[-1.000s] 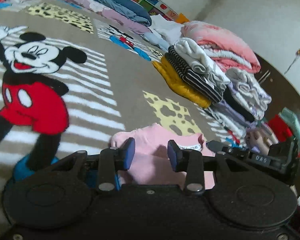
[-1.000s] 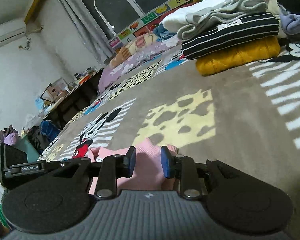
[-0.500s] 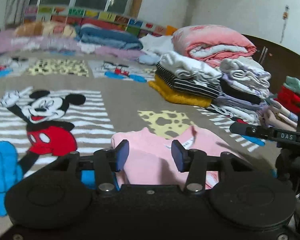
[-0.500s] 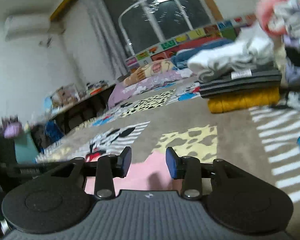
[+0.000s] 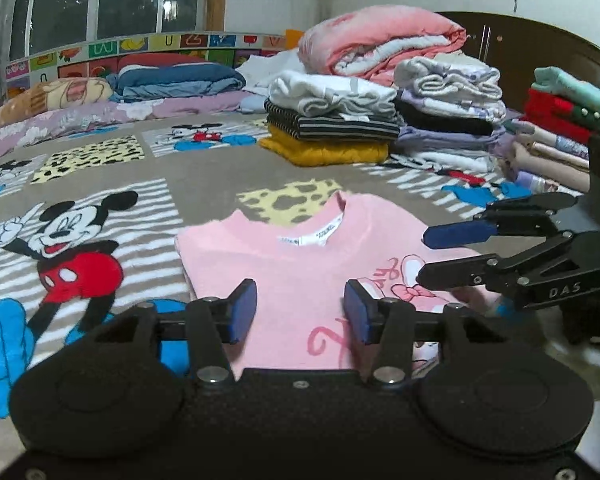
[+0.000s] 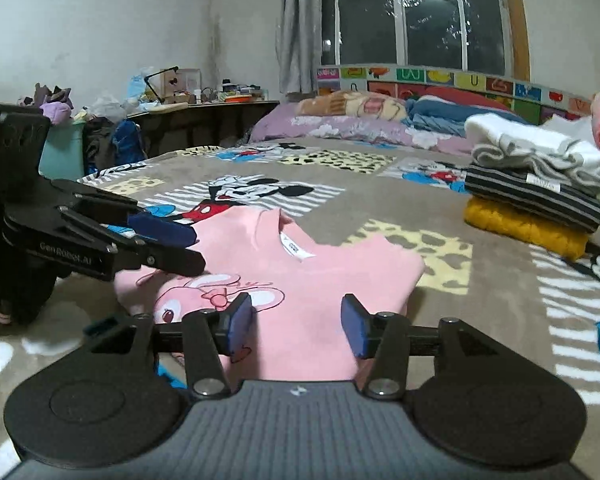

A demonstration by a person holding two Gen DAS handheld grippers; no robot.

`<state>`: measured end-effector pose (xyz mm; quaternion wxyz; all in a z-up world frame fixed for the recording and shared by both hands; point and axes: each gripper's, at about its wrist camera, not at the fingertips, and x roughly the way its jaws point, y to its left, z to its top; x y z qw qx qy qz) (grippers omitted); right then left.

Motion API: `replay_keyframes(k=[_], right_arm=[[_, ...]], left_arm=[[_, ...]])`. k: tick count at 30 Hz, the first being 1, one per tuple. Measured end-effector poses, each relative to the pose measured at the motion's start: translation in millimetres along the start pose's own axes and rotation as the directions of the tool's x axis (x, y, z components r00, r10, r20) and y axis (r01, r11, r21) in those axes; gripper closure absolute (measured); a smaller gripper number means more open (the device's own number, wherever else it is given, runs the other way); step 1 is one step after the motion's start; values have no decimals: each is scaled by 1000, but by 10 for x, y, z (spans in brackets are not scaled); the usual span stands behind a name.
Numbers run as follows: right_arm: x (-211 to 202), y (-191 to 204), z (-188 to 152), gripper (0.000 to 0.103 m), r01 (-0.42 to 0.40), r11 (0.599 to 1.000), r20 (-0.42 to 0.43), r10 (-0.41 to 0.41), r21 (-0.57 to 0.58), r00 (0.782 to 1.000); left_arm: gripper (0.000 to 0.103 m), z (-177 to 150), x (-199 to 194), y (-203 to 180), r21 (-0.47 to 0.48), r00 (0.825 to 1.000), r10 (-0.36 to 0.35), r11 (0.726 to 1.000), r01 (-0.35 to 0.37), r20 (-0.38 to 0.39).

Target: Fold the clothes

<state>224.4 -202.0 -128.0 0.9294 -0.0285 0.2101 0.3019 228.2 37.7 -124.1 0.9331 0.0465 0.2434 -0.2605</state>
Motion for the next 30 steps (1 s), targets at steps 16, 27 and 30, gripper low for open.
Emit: replay_keyframes(k=[16,27,30], right_arm=[[-37,30,-20,48,24,999,17,-25,45,1000],[-299,-473,-342,34,-26,759,20,17,650,1000],[-222,-449,-423,33,-33,741,2,42,670,999]], left_arm=[[48,-19,-168,47,-96,997,28,995,-22,68],[40,-267,-490,307,-531,999,-2,847,20,33],[40,-338,-460,375,-603,999,-33,797,38,19]])
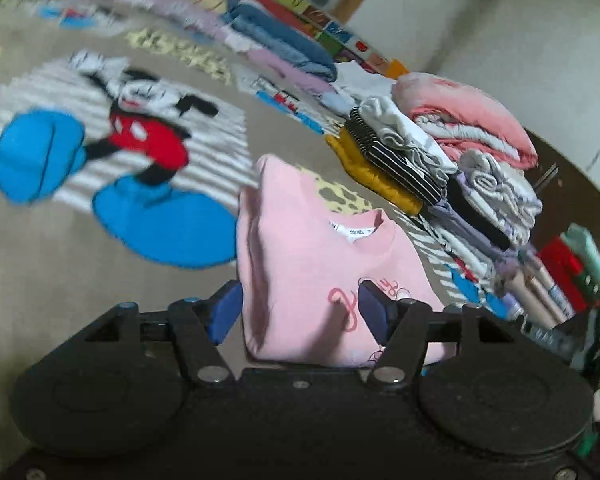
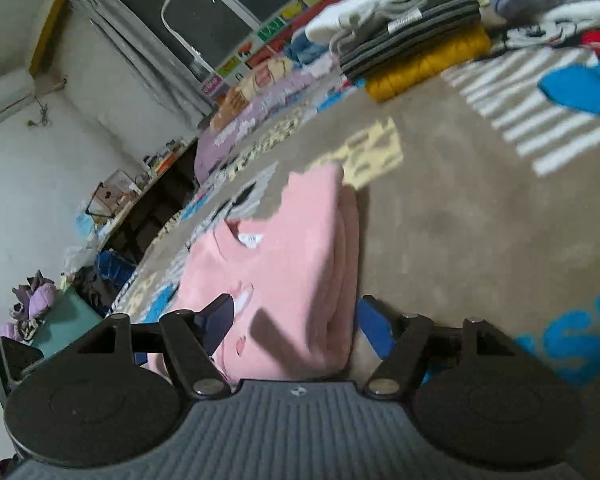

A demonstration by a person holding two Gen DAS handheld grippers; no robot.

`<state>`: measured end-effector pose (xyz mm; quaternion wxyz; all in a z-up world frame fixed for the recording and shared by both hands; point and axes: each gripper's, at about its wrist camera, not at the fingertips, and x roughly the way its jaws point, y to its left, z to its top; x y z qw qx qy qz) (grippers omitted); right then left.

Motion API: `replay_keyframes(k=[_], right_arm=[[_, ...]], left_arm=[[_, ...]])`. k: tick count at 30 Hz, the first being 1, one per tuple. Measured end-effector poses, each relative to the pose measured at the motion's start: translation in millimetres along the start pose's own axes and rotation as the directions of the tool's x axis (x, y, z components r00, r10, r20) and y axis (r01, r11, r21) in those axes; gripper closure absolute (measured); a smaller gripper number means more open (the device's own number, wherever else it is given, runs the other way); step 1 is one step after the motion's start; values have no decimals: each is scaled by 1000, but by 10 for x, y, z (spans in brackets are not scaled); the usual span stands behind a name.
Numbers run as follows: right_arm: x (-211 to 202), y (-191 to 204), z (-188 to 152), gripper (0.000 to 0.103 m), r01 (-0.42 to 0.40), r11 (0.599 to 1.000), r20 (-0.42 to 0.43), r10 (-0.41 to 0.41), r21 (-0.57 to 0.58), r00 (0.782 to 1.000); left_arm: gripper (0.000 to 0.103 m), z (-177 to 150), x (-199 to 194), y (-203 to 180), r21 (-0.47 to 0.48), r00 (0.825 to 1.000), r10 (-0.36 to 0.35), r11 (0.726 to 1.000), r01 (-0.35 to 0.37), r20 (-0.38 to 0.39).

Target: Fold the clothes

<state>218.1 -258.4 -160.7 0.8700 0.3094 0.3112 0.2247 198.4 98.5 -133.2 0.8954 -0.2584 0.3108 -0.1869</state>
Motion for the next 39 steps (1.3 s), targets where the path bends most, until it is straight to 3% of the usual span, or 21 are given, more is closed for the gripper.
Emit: replay_keyframes(k=[4,9,14,15,16,18,23,31,39], right_arm=[[88,-8,-22,33,-11,1000,-21,11,7,1000],[239,49,20,33,15,1000,-41,-16,-21,999],[366,35,98,33,-15,1000,-56,14,-9,998],[390,26,113,38,-21,1000,-58,21,-2,998],[409,18,120,41,-22,1000,-56,22,1,998],[432,-9,117,58,-15,1000,-47,15,9,999],[376,-36,114,77,-63,997,-15,64,53,998],[-18,-96,179,79,-239,951,113,220,195,969],[-357,-192,173,79,-248,937,158,213,247,964]], left_arm=[[40,-3,115,102,-94,999,-23,995,20,-28],[40,41,257,112,-113,998,-51,992,46,-43],[42,81,383,93,-118,996,-75,991,68,-53],[46,83,399,86,-116,996,-75,991,68,-56],[56,88,413,92,-121,995,-80,990,73,-59],[69,94,430,125,-142,993,-99,986,89,-60],[78,112,335,142,-220,985,-174,961,168,-11],[79,81,104,-97,-281,961,-270,919,276,61],[79,51,182,-335,-336,950,-305,890,308,62]])
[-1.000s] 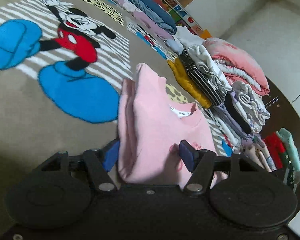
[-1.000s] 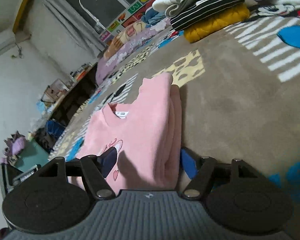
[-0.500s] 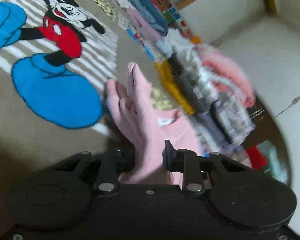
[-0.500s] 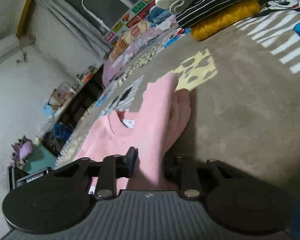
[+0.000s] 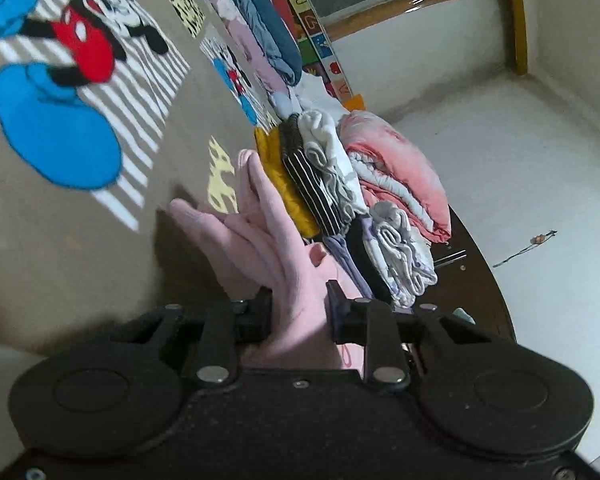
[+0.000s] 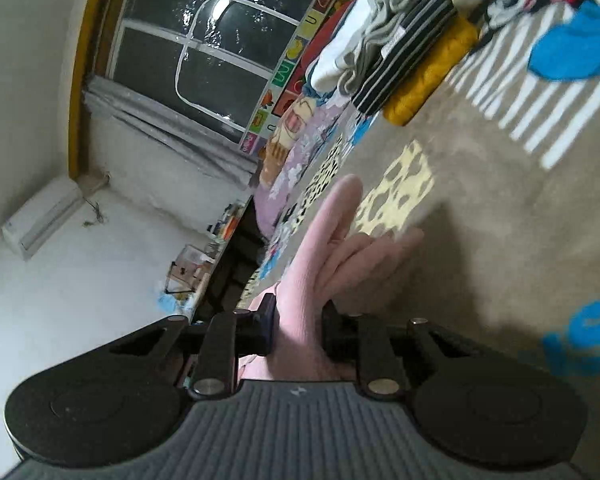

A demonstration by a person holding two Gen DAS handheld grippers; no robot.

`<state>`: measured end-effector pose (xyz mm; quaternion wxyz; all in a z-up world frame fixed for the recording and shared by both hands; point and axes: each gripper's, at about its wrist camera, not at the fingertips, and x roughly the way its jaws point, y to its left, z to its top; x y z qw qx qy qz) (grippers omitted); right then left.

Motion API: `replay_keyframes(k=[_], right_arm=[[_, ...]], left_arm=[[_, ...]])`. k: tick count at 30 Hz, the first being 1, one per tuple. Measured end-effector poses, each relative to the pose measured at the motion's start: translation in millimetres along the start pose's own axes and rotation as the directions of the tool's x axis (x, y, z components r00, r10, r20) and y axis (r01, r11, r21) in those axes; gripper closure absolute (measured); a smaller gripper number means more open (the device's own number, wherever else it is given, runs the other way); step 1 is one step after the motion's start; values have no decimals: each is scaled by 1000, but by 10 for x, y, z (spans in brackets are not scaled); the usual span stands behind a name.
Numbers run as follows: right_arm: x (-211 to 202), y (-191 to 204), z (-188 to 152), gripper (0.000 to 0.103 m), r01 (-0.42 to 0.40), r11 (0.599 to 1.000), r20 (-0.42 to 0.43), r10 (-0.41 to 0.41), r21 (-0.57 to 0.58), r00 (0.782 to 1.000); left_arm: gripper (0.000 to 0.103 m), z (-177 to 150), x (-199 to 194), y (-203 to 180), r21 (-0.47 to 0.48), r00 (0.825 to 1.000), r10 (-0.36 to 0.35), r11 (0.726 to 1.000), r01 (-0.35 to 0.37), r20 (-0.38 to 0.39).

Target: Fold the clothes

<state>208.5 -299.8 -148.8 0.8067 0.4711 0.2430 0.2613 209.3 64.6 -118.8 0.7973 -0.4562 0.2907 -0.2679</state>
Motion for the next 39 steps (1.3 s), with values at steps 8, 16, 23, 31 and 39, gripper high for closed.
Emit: replay_keyframes(k=[8,16,23,31,39], right_arm=[[0,111,766,79,-36,998,72,39,-54,997],[360,296,2106,79,-109,979,151,136,-170,979],[641,360,3095,79,-124,941,249,208,-315,946],[1303,-718,3546,65,333,942,254,-312,-46,916],[1161,-649,3474,58,348,926,355,-279,-147,892]], left_arm=[[79,465,628,-480,59,997,-75,995,76,-17],[79,1341,1542,-1104,226,983,-178,960,166,34],[79,1854,2303,-1280,282,959,-280,925,256,48],[78,1855,3307,-481,202,995,91,976,-78,-52],[49,1789,3019,-586,241,999,36,970,-38,12]])
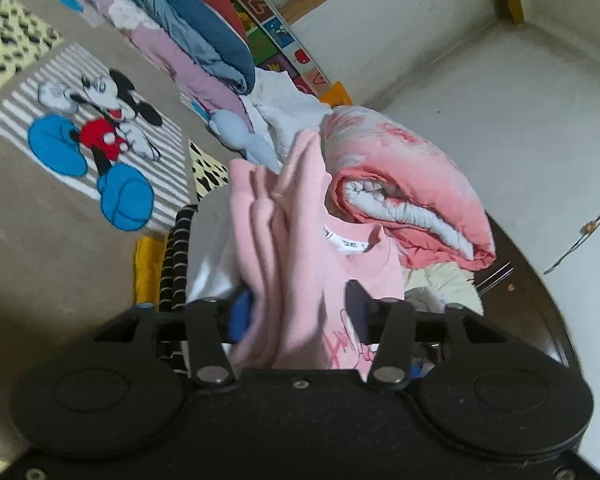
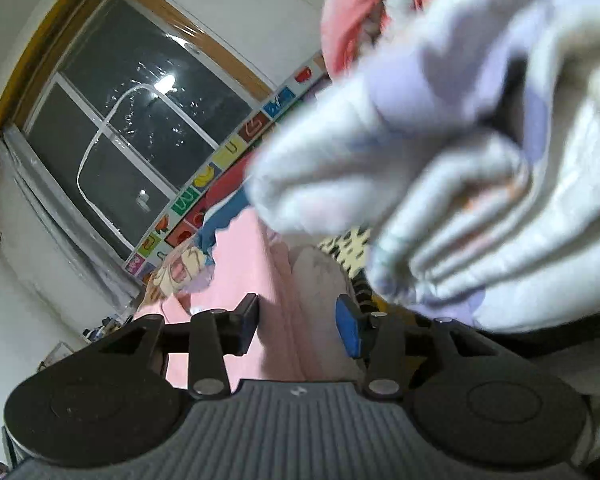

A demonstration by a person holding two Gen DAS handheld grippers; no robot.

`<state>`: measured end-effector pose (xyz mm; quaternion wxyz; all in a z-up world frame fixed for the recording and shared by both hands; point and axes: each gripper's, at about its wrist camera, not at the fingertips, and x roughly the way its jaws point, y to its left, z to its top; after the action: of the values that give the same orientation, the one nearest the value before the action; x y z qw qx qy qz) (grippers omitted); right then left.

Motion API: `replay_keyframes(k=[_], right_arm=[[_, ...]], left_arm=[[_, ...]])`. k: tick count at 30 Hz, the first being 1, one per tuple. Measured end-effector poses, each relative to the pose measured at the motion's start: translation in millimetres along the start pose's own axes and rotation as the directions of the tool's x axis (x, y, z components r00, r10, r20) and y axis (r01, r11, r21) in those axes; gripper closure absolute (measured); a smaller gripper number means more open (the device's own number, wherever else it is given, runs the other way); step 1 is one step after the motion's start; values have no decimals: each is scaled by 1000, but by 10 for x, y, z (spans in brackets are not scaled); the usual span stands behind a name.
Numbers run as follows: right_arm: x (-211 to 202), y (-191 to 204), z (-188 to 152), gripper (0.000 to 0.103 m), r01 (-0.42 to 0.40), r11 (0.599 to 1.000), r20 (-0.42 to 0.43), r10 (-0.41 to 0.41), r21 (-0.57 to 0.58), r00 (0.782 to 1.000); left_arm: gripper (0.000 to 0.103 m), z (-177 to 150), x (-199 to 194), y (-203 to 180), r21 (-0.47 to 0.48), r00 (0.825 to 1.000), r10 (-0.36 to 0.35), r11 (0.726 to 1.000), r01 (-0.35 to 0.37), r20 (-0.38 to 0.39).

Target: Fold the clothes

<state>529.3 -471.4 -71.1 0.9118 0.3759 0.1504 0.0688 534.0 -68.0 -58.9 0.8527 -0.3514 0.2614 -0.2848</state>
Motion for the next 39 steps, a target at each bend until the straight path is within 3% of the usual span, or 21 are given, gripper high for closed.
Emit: replay_keyframes(k=[4,8,9,13,15,18,20,24,32,35,39], right_arm=[[-255,199,50,51,8,996,17,-7,-92,1000],[-635,379,-96,45,26,989,-19,-30,-148,999],[-737,422,-152,42,36,987,-29,-41,-156,999],[-1118,660,-387,28,56,981,-82,-72,-188,994],[-1272,839,-482,15,60,977,-111,-85,-206,990],[-1567,1091,-639,5,55,968,-137,-91,-245,986],[-1767,1263,-681,0,53,959,-137,-94,-277,986],[-2097,1527,-688,0,57,948,-138,-105,-314,985],[-2545,1953,-673,0,132,897,-112,-196,-422,974],[-2681,2021,-655,0,145,893,-104,-207,-426,973],[-2821,2082,-650,0,172,882,-87,-232,-439,969]], left_arm=[[38,-49,-234,-174,60,999,39,997,-41,36],[33,-160,-442,-341,124,996,82,989,-85,29],[28,-217,-511,-400,153,995,97,983,-100,25],[12,-443,-803,-633,249,989,149,957,-149,19],[9,-551,-946,-753,280,985,173,945,-170,13],[0,-659,-1140,-970,351,972,233,908,-229,32],[0,-728,-1268,-1118,398,961,273,877,-270,50],[0,-818,-1480,-1399,462,932,346,812,-357,113],[0,-917,-1848,-1881,478,901,402,767,-429,163],[0,-994,-1936,-2048,525,878,430,708,-472,210],[0,-1051,-2000,-2182,546,858,445,666,-508,256]])
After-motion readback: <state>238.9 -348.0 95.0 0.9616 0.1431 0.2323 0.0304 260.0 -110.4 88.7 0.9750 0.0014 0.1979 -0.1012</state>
